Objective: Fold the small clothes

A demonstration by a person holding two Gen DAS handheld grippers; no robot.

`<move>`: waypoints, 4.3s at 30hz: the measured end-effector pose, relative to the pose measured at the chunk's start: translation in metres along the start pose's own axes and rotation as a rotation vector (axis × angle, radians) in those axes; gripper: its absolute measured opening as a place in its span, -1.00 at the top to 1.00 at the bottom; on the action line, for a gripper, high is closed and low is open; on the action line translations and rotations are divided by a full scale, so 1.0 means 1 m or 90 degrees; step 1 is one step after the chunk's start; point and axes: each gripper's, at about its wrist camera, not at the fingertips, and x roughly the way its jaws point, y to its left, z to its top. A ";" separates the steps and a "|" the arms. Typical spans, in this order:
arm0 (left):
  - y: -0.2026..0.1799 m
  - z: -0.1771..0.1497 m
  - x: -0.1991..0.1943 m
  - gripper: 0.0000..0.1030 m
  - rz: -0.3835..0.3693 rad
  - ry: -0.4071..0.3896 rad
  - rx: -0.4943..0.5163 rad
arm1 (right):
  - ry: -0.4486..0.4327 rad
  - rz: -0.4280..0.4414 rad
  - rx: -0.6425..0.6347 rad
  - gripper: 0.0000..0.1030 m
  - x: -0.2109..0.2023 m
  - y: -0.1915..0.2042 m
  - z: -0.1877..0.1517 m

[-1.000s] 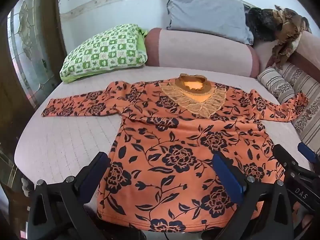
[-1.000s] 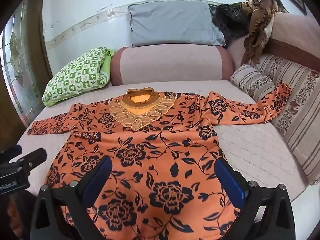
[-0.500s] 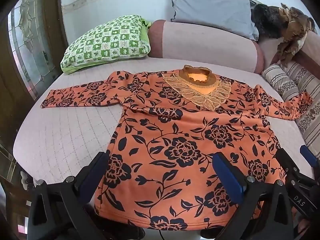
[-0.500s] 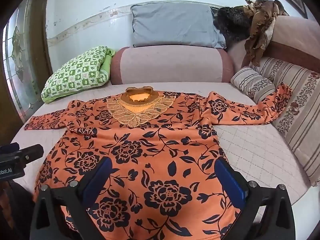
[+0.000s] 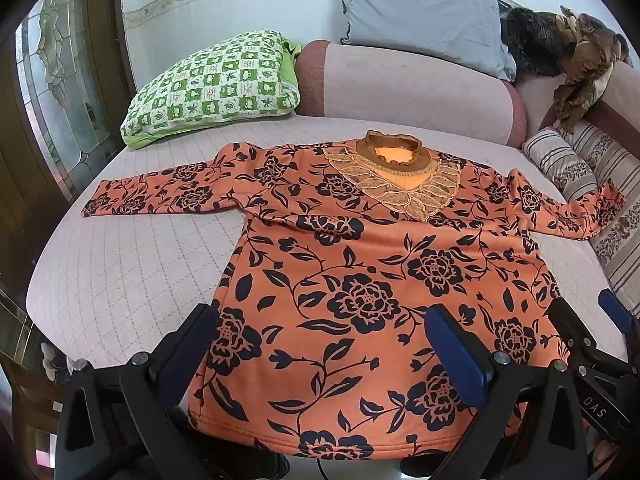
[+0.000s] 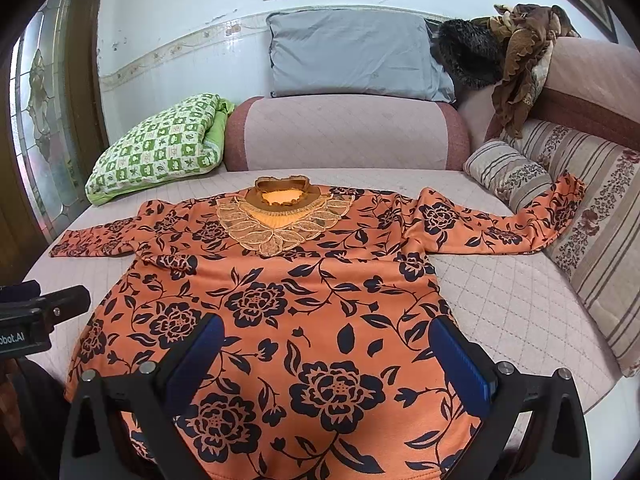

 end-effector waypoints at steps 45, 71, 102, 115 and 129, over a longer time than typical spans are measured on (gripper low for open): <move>-0.001 -0.007 -0.001 -1.00 0.004 0.001 -0.003 | -0.018 0.002 -0.012 -1.00 -0.006 0.000 -0.002; 0.001 -0.007 0.002 -1.00 -0.005 0.003 -0.016 | -0.010 0.013 -0.008 -1.00 -0.003 0.001 -0.001; 0.087 0.020 0.135 -1.00 -0.033 0.038 -0.098 | 0.118 -0.363 0.211 0.88 0.200 -0.406 0.170; 0.148 0.015 0.114 -1.00 -0.111 -0.006 -0.276 | -0.045 0.142 0.069 0.87 0.132 -0.035 0.261; 0.134 0.025 0.113 -1.00 -0.109 -0.021 -0.237 | 0.184 0.267 0.117 -0.82 0.263 0.028 0.111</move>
